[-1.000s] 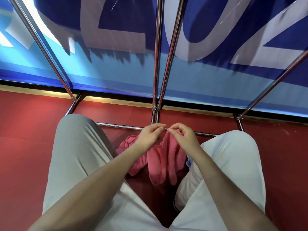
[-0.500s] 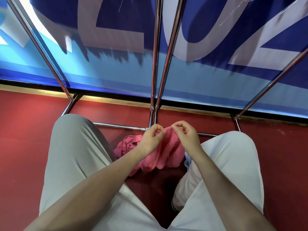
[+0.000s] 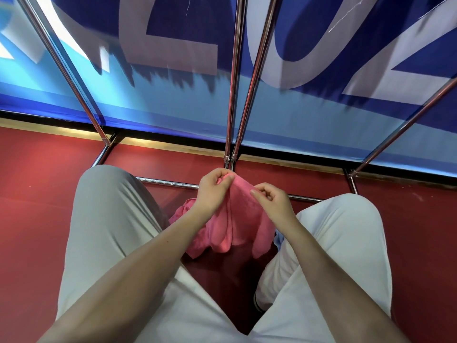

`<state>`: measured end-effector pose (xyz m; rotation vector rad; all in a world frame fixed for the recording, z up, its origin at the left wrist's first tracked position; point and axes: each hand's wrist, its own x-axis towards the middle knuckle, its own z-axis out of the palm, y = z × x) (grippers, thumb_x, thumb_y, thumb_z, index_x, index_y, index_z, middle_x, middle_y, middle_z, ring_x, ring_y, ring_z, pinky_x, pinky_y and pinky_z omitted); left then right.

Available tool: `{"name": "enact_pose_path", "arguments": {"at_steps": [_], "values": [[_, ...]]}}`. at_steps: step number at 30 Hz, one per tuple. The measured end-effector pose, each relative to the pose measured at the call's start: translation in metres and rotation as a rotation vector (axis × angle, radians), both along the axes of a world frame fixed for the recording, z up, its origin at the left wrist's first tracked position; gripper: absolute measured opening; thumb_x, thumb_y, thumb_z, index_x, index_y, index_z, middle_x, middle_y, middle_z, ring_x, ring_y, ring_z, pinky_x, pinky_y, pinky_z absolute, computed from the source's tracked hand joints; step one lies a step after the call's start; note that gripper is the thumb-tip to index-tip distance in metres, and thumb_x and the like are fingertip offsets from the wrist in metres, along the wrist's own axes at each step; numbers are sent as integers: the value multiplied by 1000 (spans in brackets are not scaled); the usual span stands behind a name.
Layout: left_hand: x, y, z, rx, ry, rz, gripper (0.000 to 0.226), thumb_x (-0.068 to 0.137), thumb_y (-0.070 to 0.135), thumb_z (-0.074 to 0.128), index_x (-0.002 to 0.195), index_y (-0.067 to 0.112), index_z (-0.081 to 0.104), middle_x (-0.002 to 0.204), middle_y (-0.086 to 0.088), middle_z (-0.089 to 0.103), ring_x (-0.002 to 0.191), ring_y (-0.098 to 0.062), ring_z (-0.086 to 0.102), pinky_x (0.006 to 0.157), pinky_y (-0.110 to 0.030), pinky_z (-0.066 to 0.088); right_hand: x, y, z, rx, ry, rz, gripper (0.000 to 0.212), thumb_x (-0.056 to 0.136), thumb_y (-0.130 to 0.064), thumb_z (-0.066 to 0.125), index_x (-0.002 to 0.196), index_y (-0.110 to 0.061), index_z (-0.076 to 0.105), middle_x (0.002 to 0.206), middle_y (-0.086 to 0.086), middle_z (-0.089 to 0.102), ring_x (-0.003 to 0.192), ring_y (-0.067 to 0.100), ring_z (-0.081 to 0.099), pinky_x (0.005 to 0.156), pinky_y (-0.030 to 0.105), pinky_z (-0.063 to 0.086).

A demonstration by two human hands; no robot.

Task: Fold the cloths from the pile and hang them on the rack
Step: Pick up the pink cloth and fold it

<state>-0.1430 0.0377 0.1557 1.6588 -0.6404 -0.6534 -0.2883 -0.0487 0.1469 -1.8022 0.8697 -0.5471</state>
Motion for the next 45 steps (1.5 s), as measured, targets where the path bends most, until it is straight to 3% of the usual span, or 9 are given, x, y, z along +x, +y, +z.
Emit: {"name": "enact_pose_path", "arguments": {"at_steps": [4,10,16,20,23,29,34,40,45], "values": [[14,0,8,-30,49,111,11,93,13,59,89,14,68,76,10,62,70,-1,53,70,-19,45,0,-3,8,74,-96,-76,10,88,-6,65,89,-13,71,72,-11,61,62,-9,52,64,8,41],[38,2,16,-62,86,221,17,92,19,60,78,24,66,70,10,58,71,-10,52,75,-34,45,-3,-4,3,32,-35,-19,11,89,-8,65,89,-18,71,73,-11,61,63,-7,51,65,8,41],[67,12,34,-113,190,427,21,95,15,54,76,21,62,65,4,52,59,-8,46,60,-25,41,-4,-5,0,-5,-19,-30,17,92,-10,60,80,-20,67,70,-6,59,63,-1,46,63,15,37],[70,15,32,1,210,326,17,96,16,53,82,14,61,61,-1,48,50,-10,42,42,-15,37,-2,-3,1,27,-42,-102,17,94,-11,56,80,-14,65,64,-15,56,60,-2,48,62,14,36],[68,16,26,24,170,301,16,95,16,53,82,12,61,61,-2,47,52,-12,41,46,-21,37,-1,-8,2,45,-90,-242,18,96,-14,54,80,-10,61,73,-6,52,65,3,45,66,19,37],[62,13,20,20,54,305,13,93,14,54,82,10,61,65,-1,47,59,-14,43,58,-28,37,0,-12,0,78,-85,-335,18,97,-14,51,81,-10,58,62,-9,45,55,2,40,59,23,35],[62,13,19,30,34,430,23,94,15,52,74,26,56,71,7,53,68,-12,48,68,-28,41,-1,-5,10,150,-179,-313,23,96,-4,47,106,-15,64,103,-11,64,92,-1,58,83,12,44],[53,6,31,-87,384,361,24,95,7,47,73,17,47,57,1,38,39,-7,38,45,-21,34,1,13,20,438,-310,-187,23,94,-2,52,89,-16,70,83,2,67,78,14,60,77,32,47],[31,-2,40,-161,668,258,27,90,2,41,68,17,40,47,6,30,37,-8,28,46,-20,28,8,27,33,593,-430,-30,22,89,9,54,102,-7,63,93,8,70,85,12,68,81,22,56]]}}
